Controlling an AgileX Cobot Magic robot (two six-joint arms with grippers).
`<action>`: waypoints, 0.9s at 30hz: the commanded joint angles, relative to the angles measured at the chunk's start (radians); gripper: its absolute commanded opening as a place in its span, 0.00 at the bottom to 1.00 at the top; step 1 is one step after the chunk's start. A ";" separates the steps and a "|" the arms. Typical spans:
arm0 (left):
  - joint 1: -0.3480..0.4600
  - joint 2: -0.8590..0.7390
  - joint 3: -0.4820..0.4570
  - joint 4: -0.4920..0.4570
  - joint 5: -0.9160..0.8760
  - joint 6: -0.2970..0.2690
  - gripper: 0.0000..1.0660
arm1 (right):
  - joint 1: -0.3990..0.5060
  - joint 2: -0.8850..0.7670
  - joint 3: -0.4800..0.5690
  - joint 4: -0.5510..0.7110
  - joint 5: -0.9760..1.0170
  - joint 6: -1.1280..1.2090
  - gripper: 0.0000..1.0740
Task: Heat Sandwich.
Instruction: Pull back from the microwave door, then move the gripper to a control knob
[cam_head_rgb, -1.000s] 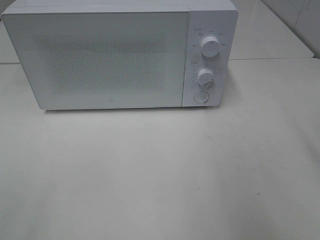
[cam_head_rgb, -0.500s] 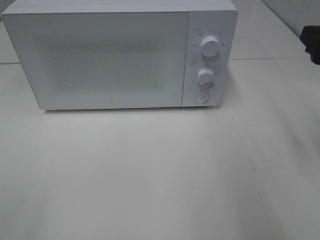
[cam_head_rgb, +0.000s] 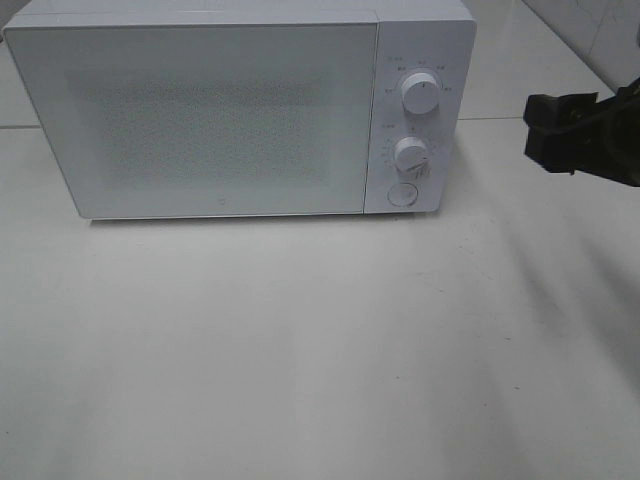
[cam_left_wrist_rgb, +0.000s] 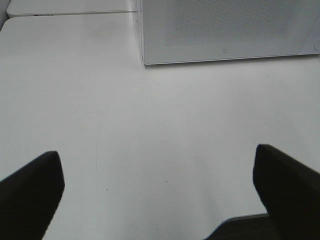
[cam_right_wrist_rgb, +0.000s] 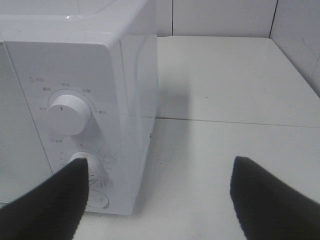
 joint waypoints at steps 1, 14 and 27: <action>0.005 -0.024 0.000 -0.008 -0.009 -0.004 0.91 | 0.066 0.046 0.002 0.073 -0.086 -0.036 0.71; 0.005 -0.024 0.000 -0.008 -0.009 -0.004 0.91 | 0.318 0.253 0.002 0.318 -0.378 -0.099 0.71; 0.005 -0.024 0.000 -0.008 -0.009 -0.004 0.91 | 0.530 0.418 -0.081 0.606 -0.551 -0.197 0.71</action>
